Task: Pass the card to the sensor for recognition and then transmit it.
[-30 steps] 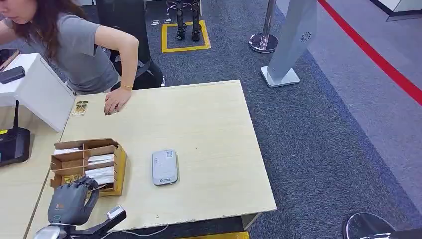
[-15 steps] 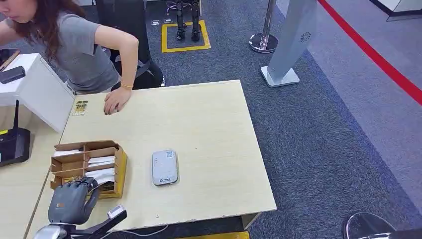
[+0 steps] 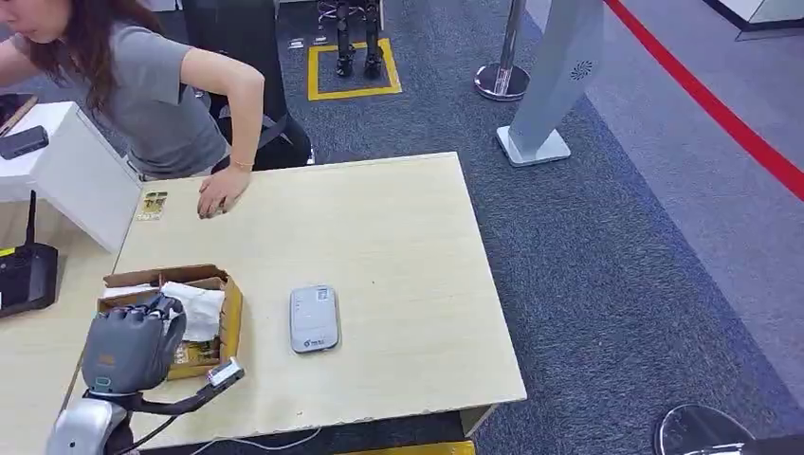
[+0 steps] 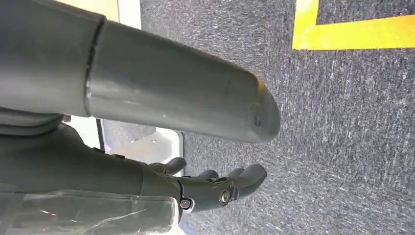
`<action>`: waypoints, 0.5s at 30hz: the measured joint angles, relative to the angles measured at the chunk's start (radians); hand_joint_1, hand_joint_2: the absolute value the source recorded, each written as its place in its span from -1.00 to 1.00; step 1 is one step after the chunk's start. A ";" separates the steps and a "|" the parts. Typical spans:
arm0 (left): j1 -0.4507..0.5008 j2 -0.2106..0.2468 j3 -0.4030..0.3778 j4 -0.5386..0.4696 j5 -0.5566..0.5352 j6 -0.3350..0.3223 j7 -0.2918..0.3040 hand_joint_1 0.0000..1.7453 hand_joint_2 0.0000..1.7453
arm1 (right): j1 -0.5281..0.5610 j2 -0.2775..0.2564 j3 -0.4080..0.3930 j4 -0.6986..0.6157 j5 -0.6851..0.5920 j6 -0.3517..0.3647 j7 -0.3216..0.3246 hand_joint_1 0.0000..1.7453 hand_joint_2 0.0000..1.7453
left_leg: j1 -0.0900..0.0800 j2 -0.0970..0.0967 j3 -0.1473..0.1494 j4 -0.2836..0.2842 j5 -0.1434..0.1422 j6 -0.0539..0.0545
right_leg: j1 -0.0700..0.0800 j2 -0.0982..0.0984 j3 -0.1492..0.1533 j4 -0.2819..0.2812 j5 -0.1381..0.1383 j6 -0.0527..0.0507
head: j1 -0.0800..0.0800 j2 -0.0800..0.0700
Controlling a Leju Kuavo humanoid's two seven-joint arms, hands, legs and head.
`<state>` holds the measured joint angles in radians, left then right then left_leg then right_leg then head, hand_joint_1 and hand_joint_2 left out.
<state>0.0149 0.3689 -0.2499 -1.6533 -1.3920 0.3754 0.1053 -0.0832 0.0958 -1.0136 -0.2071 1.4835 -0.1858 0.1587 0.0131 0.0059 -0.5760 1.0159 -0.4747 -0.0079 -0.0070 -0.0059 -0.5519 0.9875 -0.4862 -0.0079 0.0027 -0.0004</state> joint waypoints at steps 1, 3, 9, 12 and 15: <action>-0.011 0.000 0.000 -0.004 -0.002 0.004 0.000 1.00 1.00 | 0.001 0.000 0.000 0.000 -0.004 0.000 0.000 -1.00 -1.00 | 0.000 0.000 0.000 0.000 0.000 0.000 | 0.000 0.000 0.000 0.000 0.000 0.000 | 0.000 0.000; -0.050 0.000 0.000 -0.008 -0.002 0.006 -0.003 1.00 1.00 | 0.001 0.002 0.000 0.000 -0.009 -0.001 0.000 -1.00 -1.00 | 0.000 -0.001 0.000 0.000 0.000 0.000 | 0.000 0.000 -0.001 0.000 0.000 0.000 | 0.000 0.000; -0.234 0.000 -0.004 0.042 0.054 -0.033 -0.024 1.00 1.00 | -0.002 0.007 0.000 0.000 -0.016 -0.004 -0.010 -1.00 -1.00 | 0.000 -0.001 0.000 0.000 0.001 0.000 | 0.000 -0.001 0.000 0.000 0.001 0.000 | 0.000 0.000; -0.293 0.000 -0.006 0.077 0.062 -0.036 -0.024 1.00 1.00 | -0.002 0.008 0.000 0.000 -0.014 -0.004 -0.011 -1.00 -1.00 | 0.000 0.000 0.000 0.000 0.001 0.000 | 0.000 0.000 0.000 0.000 0.001 -0.001 | 0.000 0.000; -0.349 0.000 -0.007 0.151 0.064 -0.032 -0.005 1.00 1.00 | -0.003 0.008 0.001 0.001 0.002 -0.003 0.000 -1.00 -1.00 | 0.000 0.000 0.000 0.000 0.001 0.000 | 0.000 0.000 0.000 0.000 0.001 -0.001 | 0.000 0.000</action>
<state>-0.3342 0.3689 -0.2571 -1.5024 -1.3279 0.3433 0.0999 -0.0858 0.1038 -1.0128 -0.2064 1.4854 -0.1888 0.1591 0.0133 0.0058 -0.5756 1.0162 -0.4733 -0.0082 -0.0070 -0.0057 -0.5521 0.9877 -0.4851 -0.0086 0.0027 -0.0004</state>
